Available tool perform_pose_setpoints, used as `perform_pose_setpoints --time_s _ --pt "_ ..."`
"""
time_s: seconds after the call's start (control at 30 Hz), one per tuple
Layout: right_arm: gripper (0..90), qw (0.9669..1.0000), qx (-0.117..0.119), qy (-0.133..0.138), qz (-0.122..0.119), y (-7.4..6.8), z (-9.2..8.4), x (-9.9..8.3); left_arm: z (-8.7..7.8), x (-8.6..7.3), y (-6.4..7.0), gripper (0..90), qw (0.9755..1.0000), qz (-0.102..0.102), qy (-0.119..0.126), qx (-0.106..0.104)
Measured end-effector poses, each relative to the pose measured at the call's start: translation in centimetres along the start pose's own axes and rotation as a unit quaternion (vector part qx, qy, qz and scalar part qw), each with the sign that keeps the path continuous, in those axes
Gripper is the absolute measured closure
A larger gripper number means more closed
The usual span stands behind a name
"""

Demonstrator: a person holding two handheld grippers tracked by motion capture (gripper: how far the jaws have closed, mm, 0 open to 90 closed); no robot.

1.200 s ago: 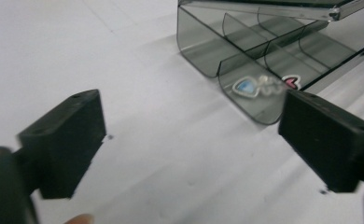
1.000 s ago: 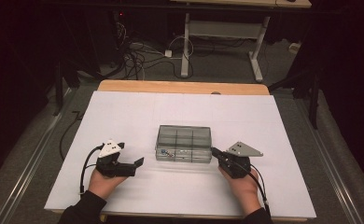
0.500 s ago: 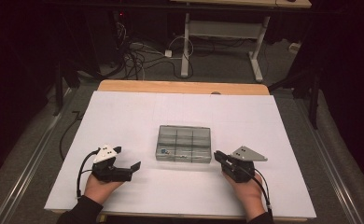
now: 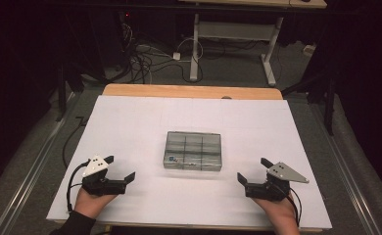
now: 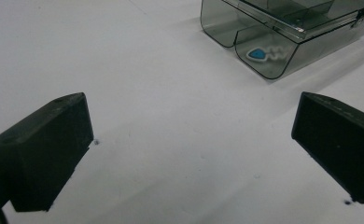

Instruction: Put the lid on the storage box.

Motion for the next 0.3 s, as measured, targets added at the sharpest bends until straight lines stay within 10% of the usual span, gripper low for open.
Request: perform_pose_setpoints --time_s 0.3 --pt "0.0 1.0 -0.007 -0.002 -0.007 0.11 0.01 -0.39 -0.34 -0.05 0.35 0.0 1.0 0.007 -0.004 -0.001"
Point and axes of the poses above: each handheld gripper's, and its own axes: z roughly forward along the jaws, x roughly out of its top, y roughly to its right, the point moved 3 cm from there along z, roughly forward along the jaws, and after that the axes turned 8 degrees about -x, right-handed, at the moved point
